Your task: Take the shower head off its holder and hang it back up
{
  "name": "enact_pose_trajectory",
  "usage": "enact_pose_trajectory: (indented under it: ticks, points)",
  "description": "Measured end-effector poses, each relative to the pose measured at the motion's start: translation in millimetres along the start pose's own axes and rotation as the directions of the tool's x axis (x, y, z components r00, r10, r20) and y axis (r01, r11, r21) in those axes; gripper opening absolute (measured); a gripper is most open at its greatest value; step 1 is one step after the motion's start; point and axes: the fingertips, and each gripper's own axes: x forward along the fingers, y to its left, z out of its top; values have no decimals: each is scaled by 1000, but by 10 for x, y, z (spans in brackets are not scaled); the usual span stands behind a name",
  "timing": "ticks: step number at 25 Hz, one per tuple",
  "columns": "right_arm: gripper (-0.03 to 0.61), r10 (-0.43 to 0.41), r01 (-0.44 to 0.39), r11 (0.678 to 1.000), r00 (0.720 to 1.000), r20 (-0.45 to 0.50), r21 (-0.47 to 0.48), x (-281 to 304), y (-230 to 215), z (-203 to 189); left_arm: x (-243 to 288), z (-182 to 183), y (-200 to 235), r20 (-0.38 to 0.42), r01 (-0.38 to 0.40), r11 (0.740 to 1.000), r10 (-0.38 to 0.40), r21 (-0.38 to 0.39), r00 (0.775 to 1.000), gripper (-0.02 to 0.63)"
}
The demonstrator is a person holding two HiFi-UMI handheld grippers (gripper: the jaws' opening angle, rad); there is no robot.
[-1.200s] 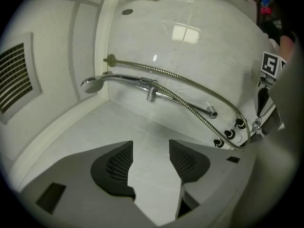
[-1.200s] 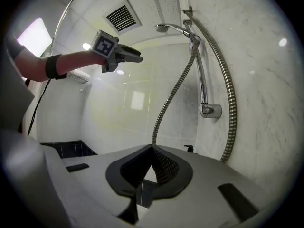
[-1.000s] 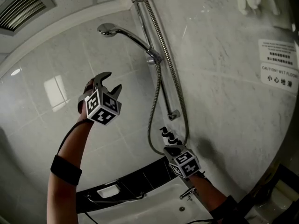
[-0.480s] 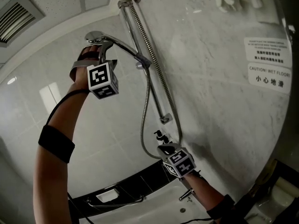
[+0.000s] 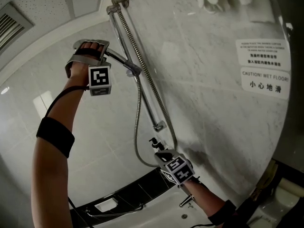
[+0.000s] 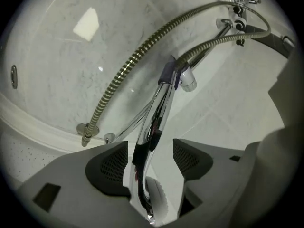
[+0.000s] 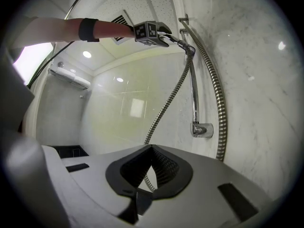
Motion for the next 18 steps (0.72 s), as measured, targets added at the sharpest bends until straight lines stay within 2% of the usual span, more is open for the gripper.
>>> enact_pose_trajectory:
  ticks: [2, 4, 11, 14, 18]
  points:
    - [20, -6, 6, 1000, 1000, -3, 1, -14, -39, -32, 59, -2, 33, -11, -20, 1000, 20, 19, 1000, 256]
    - [20, -13, 13, 1000, 1000, -4, 3, -34, -74, -46, 89, 3, 96, -16, -61, 997, 61, 43, 998, 130]
    - [20, -14, 14, 1000, 1000, -5, 3, -33, -72, -63, 91, -20, 102, -38, -87, 985, 93, 149, 995, 109]
    - [20, -11, 11, 1000, 1000, -5, 4, -29, -44, -69, 137, -52, 140, -48, -128, 965, 143, 228, 989, 101]
    - [20, -10, 10, 1000, 1000, -10, 6, -28, -50, -127, 104, -36, 134, -40, -129, 964, 142, 232, 989, 98]
